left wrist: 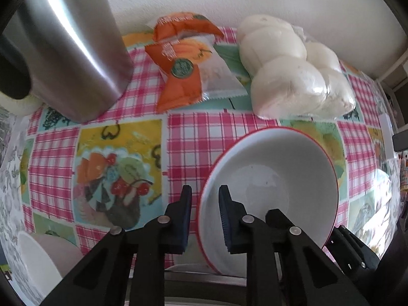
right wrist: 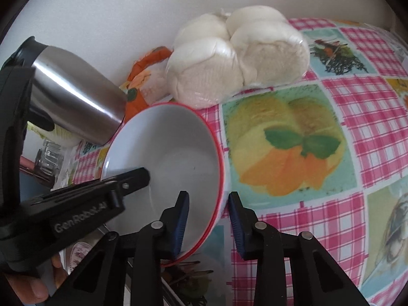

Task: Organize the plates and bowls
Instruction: 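Close the left gripper on the red-rimmed bowl rim while the right gripper grips it too, then lift the red-rimmed bowl with both grippers and carry it toward the basin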

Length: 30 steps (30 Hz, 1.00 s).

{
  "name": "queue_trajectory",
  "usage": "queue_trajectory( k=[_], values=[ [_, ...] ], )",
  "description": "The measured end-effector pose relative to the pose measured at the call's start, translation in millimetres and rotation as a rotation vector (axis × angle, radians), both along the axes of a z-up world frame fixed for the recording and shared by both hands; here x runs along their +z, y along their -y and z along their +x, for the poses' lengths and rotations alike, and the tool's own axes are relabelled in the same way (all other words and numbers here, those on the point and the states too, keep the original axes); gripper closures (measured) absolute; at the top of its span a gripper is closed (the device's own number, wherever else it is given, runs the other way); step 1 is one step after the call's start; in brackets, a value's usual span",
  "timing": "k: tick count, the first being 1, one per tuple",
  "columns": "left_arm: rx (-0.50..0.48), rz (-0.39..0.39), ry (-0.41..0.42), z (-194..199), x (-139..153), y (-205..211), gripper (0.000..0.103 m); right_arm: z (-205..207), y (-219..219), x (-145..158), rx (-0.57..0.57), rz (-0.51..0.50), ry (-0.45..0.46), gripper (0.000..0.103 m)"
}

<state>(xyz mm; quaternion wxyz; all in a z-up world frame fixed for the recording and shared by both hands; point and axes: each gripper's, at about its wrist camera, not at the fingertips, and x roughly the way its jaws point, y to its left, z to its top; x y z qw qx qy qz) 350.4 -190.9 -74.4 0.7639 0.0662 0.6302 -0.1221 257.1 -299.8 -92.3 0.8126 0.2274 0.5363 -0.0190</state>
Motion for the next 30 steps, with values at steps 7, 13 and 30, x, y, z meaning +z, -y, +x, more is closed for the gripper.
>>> queue_trajectory(
  k=[7, 13, 30],
  values=[
    [-0.004, 0.010, 0.007, -1.6, -3.3, 6.1, 0.090, -2.1, 3.4, -2.0, -0.022, 0.018, 0.008, 0.072],
    [-0.012, -0.021, 0.004, -5.7, -3.1, 3.3, 0.090, -8.8, 21.2, 3.8, -0.036, 0.015, 0.004, 0.073],
    [-0.085, -0.060, 0.112, -19.6, 30.1, 52.3, 0.090, -24.9, 58.3, 26.9, -0.096, 0.001, 0.039, 0.075]
  ],
)
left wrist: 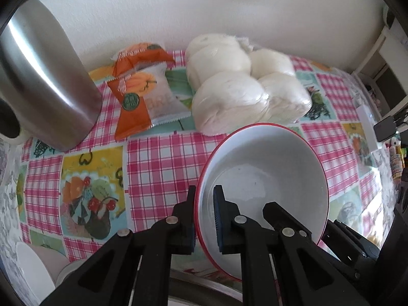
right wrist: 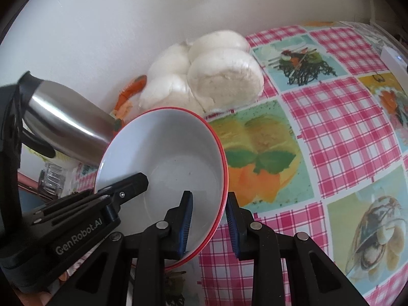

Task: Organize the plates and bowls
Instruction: 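Lift the red-rimmed bowl with both grippers and carry it toward the basin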

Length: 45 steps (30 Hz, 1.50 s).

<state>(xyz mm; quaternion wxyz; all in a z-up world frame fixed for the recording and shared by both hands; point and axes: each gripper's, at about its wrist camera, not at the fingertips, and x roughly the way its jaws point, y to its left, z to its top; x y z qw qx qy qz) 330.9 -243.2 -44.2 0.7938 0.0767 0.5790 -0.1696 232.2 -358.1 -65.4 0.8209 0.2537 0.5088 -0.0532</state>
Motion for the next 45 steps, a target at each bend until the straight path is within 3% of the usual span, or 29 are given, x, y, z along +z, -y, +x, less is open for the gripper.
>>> queue_trajectory(
  k=[10, 19, 24, 36, 45],
  values=[
    [0.106, -0.128, 0.088, -32.6, 54.0, -29.7, 0.090, -25.1, -5.2, 66.1, 0.021, -0.038, 0.112, 0.075],
    [0.233, -0.201, 0.179, -81.5, 102.0, -79.6, 0.090, -45.1, -56.8, 120.0, 0.101, -0.076, 0.174, 0.075],
    [0.280, -0.203, 0.229, -113.2, 123.1, -104.4, 0.090, -63.0, -90.7, 139.9, 0.161, -0.092, 0.183, 0.075],
    [0.382, -0.323, 0.209, -169.7, 114.1, -161.2, 0.090, -98.0, -139.9, 156.8, 0.243, -0.133, 0.163, 0.075],
    [0.427, -0.363, 0.161, -181.3, 92.0, -188.6, 0.090, -104.4, -164.6, 137.6, 0.281, -0.155, 0.098, 0.075]
  ],
)
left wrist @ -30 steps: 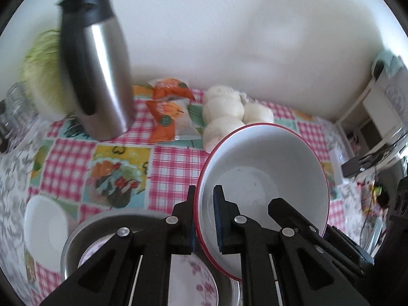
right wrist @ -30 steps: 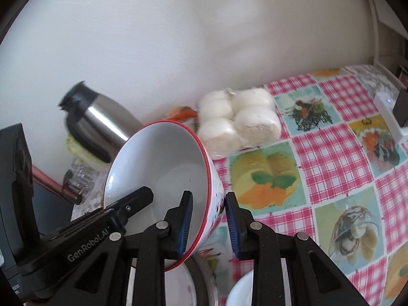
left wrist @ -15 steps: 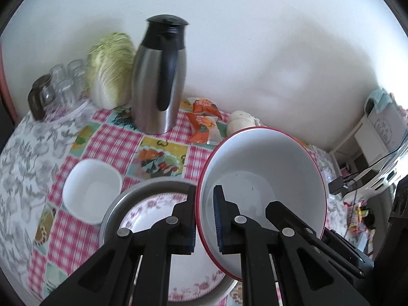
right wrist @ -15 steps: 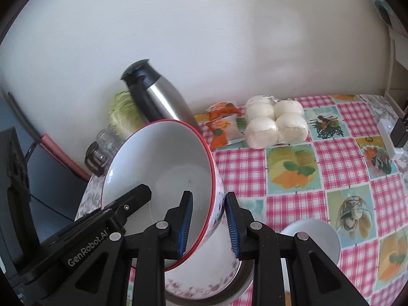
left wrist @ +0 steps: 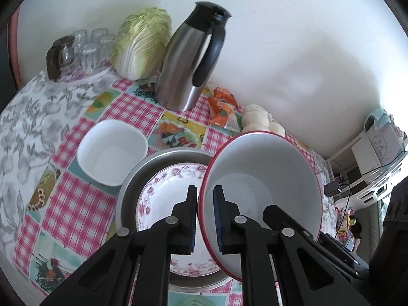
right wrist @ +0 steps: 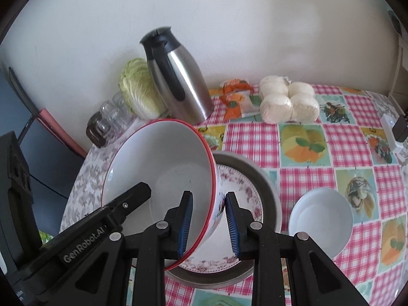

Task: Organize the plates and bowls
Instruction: 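Lift the red-rimmed bowl with both grippers and carry it toward the basin, then lower the red-rimmed bowl onto the floral plate with both grippers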

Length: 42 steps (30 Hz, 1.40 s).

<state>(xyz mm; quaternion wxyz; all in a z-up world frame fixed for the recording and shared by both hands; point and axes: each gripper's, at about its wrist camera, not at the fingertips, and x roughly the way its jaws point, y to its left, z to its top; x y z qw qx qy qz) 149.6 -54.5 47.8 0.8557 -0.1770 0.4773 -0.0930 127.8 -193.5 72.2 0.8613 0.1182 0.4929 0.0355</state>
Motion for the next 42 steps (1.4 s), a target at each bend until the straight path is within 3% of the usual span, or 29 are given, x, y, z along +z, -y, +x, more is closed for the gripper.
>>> queue_trajectory(
  k=[4, 12, 22, 42],
  values=[
    [0.010, -0.024, -0.023, 2.0, -9.5, -10.6, 0.090, 3.4, -7.7, -8.9, 0.010, -0.004, -0.022, 0.075],
    [0.029, 0.005, -0.055, 8.7, -20.0, -17.7, 0.090, 13.7, -17.0, -29.4, 0.028, 0.015, -0.070, 0.075],
    [0.013, -0.010, -0.095, 16.9, -34.7, -15.5, 0.090, 19.5, -10.8, -40.2, 0.005, 0.028, -0.087, 0.075],
    [-0.002, 0.021, -0.188, 31.9, -74.4, -9.7, 0.090, 32.9, -1.4, -91.6, -0.022, 0.065, -0.196, 0.074]
  ],
)
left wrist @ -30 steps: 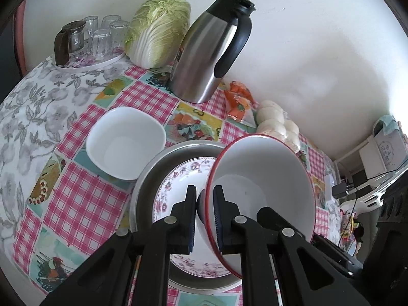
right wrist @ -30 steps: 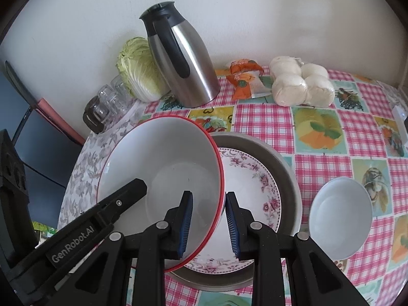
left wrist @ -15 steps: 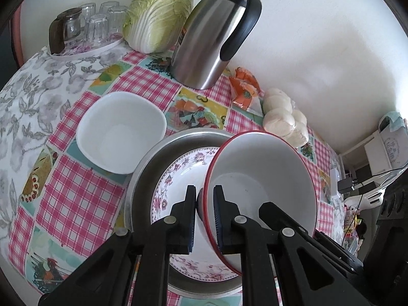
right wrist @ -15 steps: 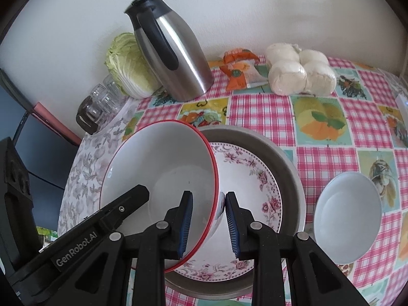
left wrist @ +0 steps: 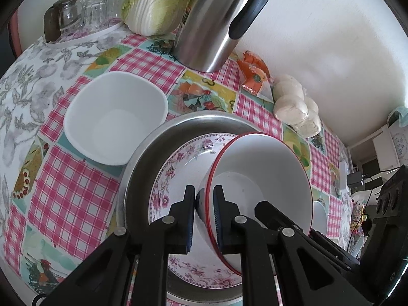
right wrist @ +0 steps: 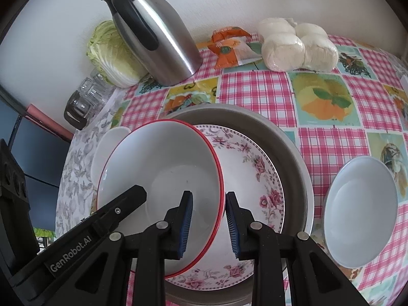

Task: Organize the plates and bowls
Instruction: 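Lower the red-rimmed bowl onto the floral plate with both grippers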

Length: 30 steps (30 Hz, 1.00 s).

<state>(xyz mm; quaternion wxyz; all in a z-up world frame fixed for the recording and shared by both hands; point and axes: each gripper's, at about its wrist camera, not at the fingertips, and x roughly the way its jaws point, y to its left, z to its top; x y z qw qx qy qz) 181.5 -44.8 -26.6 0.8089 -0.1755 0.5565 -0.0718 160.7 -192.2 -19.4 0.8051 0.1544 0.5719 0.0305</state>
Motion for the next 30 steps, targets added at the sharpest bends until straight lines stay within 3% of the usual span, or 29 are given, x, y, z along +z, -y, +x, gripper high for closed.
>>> queue_trajectory(
  k=[30],
  values=[
    [-0.027, 0.045, -0.051, 4.5, -21.5, 8.5, 0.090, 3.4, 0.4, -21.5, -0.008, -0.003, -0.055, 0.075]
  ],
)
